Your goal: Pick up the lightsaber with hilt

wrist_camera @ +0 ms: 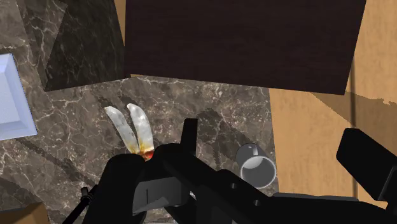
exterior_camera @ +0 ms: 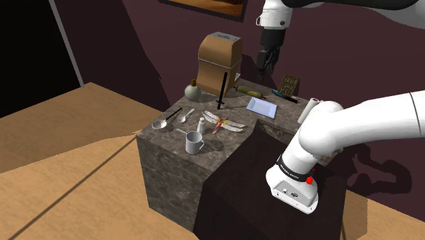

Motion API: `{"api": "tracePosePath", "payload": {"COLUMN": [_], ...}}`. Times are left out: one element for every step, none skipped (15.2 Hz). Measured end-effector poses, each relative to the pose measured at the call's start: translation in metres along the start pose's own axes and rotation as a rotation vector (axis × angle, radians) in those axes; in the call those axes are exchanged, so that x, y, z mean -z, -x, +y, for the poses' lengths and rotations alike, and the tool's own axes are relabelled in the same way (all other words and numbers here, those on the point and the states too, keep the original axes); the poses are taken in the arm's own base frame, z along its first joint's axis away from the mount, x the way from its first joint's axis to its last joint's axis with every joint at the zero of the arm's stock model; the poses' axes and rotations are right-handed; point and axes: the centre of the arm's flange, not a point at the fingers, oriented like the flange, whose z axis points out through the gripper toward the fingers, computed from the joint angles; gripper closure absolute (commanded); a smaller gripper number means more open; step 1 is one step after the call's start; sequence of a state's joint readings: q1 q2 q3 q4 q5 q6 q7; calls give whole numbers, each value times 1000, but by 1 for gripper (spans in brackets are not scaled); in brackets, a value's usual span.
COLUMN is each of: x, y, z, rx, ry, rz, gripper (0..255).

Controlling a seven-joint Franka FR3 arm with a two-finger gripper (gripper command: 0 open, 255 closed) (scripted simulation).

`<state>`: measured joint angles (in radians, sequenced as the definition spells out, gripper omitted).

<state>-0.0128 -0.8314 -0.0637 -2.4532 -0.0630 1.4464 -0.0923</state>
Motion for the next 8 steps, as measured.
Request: {"api": "tracePosePath", "payload": {"x": [0, -1, -5, -7, -10, -15, -17, -21], "y": [0, -5, -11, -19, -29, -39, -47, -55], "z": [0, 4, 11, 16, 23, 30, 39, 48], "rx": [0, -1, -3, -6, -8, -10, -13, -16], "ry": [0, 0, -1, -2, -2, -3, -3, -4], "rz": [0, 1, 3, 5, 8, 10, 14, 17], "gripper": [0, 0, 0, 0, 0, 0, 0, 0]}}
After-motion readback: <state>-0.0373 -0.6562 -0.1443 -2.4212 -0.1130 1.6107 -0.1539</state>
